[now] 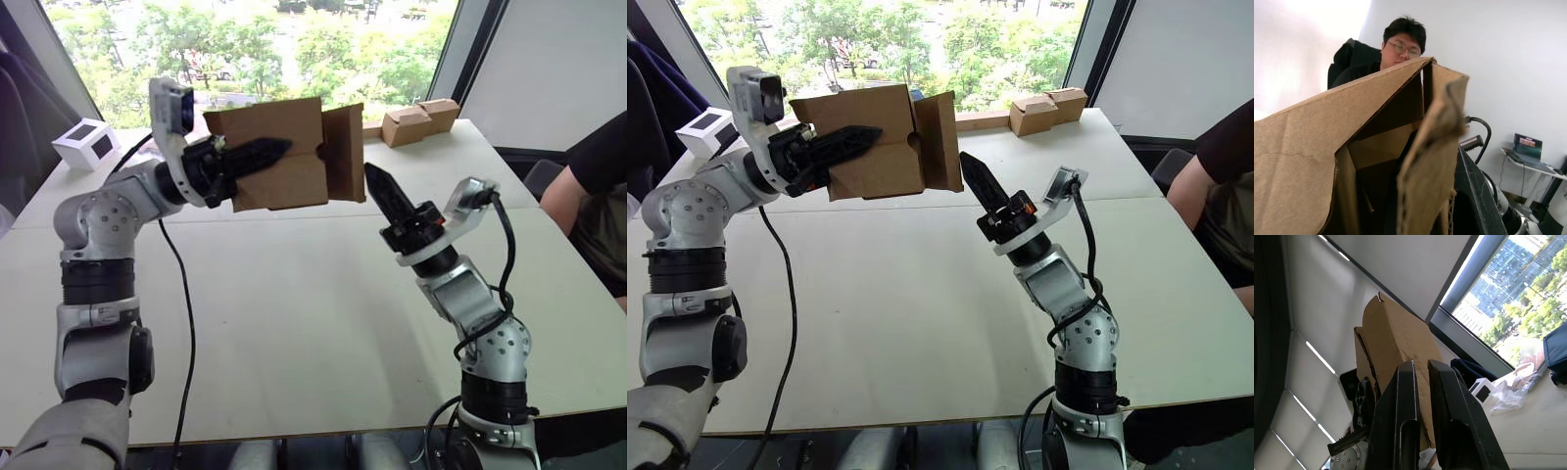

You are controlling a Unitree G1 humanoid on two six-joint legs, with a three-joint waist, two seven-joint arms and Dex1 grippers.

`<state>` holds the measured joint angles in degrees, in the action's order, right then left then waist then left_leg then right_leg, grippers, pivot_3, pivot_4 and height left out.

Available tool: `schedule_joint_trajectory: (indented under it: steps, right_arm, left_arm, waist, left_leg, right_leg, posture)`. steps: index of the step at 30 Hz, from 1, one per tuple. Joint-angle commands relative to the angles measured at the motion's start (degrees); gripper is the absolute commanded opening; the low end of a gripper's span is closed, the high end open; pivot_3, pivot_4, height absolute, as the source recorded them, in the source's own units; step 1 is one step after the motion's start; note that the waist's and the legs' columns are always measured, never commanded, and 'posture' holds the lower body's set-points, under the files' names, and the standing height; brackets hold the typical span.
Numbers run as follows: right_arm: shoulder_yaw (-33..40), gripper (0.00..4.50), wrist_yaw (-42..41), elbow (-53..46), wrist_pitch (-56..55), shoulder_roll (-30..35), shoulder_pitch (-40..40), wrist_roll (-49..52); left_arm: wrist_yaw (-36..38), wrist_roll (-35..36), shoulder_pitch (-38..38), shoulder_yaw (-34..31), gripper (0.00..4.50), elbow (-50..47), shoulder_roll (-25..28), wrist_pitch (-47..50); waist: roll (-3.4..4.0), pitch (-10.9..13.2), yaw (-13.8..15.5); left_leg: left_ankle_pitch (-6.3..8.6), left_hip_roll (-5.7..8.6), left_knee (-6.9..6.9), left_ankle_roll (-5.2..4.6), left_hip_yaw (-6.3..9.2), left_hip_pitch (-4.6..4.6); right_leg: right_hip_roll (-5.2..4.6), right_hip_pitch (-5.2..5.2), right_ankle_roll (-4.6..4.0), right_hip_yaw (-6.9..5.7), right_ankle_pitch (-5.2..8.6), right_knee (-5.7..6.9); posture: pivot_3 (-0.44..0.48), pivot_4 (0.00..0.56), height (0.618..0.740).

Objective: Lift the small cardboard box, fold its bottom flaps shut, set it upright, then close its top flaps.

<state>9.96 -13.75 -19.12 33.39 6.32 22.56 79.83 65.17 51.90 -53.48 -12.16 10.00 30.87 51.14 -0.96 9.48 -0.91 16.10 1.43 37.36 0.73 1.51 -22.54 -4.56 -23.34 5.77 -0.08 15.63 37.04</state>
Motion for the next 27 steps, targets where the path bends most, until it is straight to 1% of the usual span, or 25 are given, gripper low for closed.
schedule_joint_trajectory:
  steps: [1, 15, 27]
  right_arm:
    - [0.27, 0.41, -0.19, -3.09, -0.25, -0.87, -0.24, 2.82]
    - [-3.88, 0.41, 0.24, -4.11, -0.24, -2.92, -1.4, 1.1]
    - [-4.82, 0.41, 1.76, -3.04, -1.88, -5.86, -1.21, -1.93]
  left_arm:
    - [0.21, 0.53, -0.69, -0.87, 0.0, -0.87, 0.41, -0.78]
    - [-0.02, 0.02, -0.91, -0.26, 0.0, -0.26, -0.44, -1.36]
    - [0.17, -0.11, -0.69, -0.08, 0.0, -0.62, -0.54, -1.12]
  waist:
    - [0.0, 0.0, 0.01]
    - [0.0, 0.0, 0.03]
    - [0.0, 0.0, -0.04]
  left_leg:
    - [0.0, 0.0, 0.0, 0.0, 0.0, 0.0]
    - [0.0, 0.0, 0.0, 0.0, 0.0, 0.0]
    - [0.0, 0.0, -0.01, 0.0, 0.0, 0.0]
  right_leg:
    - [0.0, 0.0, 0.0, 0.0, 0.0, 0.0]
    - [0.0, -0.01, 0.0, 0.0, 0.0, 0.0]
    - [0.01, -0.01, 0.0, 0.0, 0.0, 0.0]
  posture:
    - [0.0, 0.15, 0.737]
    - [0.0, 0.15, 0.737]
    - [0.0, 0.15, 0.737]
